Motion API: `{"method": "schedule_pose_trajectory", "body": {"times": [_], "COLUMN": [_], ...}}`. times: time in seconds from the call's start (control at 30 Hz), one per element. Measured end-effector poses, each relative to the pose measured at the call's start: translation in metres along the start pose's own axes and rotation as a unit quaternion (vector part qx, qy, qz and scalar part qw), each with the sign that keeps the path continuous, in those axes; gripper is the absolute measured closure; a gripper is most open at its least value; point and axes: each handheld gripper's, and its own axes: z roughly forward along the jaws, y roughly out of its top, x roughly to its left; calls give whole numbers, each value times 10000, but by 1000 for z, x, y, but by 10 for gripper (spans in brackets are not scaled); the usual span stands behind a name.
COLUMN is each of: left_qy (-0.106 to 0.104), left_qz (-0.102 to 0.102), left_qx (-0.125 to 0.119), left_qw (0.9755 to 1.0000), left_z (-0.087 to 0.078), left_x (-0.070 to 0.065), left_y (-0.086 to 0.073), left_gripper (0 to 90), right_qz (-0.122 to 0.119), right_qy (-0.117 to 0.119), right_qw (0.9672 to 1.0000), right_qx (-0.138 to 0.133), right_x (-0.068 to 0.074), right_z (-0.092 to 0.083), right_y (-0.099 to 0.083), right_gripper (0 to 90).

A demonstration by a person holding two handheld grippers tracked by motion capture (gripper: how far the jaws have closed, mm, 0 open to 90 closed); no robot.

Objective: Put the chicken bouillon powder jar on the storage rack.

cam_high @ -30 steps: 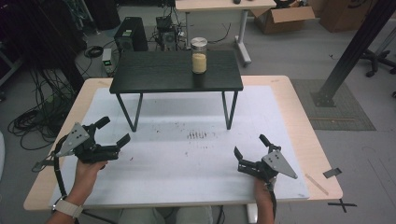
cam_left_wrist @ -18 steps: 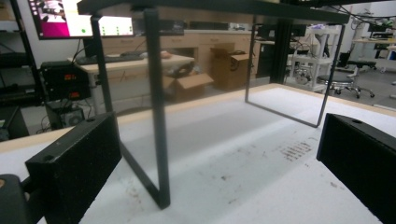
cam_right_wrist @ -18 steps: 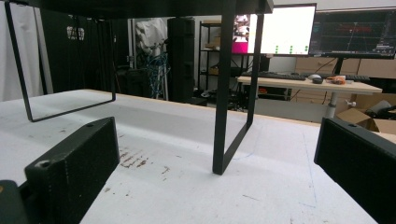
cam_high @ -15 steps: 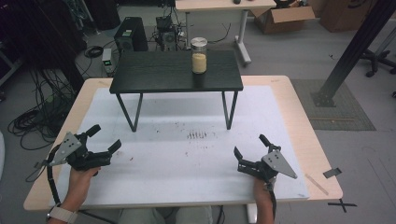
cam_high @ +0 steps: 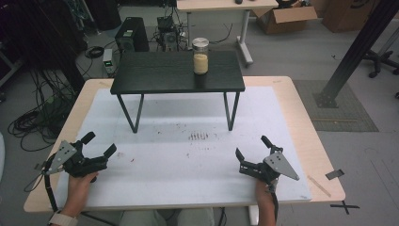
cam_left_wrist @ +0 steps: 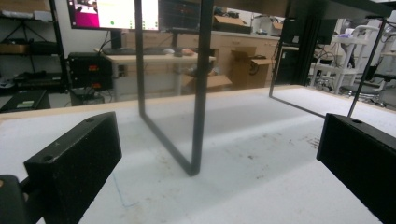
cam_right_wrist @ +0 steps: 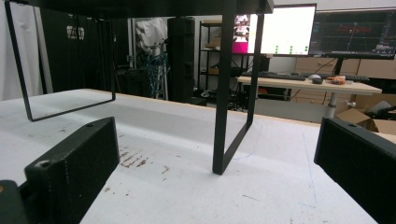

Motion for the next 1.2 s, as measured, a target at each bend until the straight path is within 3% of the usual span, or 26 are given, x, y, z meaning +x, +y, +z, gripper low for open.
{"method": "schedule_pose_trajectory", "body": {"times": [0.53, 0.67, 0.83, 0.97, 1.2], "left_qy": [152, 178, 260, 295, 302], "left_qz": [76, 179, 330, 293, 305], "left_qx": [8, 55, -32, -200, -220], "left_qw": [9999, 9997, 9991, 9989, 9988], "left_z": [-6, -5, -7, -10, -10], "left_x": [0, -2, -5, -5, -6], "left_y": [-17, -18, -19, -21, -21], "left_gripper": [2, 2, 2, 2, 2], "right_qz": [-29, -35, -40, -41, -53], "right_qy": [-1, -2, -3, -6, -10], "right_qw": [10000, 10000, 10000, 10000, 10000], "right_qx": [-20, -23, -28, -27, -35], "right_x": [1, 1, 1, 1, 1], "right_z": [0, -1, -1, -1, -1], "right_y": [0, 0, 0, 0, 0], "right_gripper": [0, 0, 0, 0, 0]}}
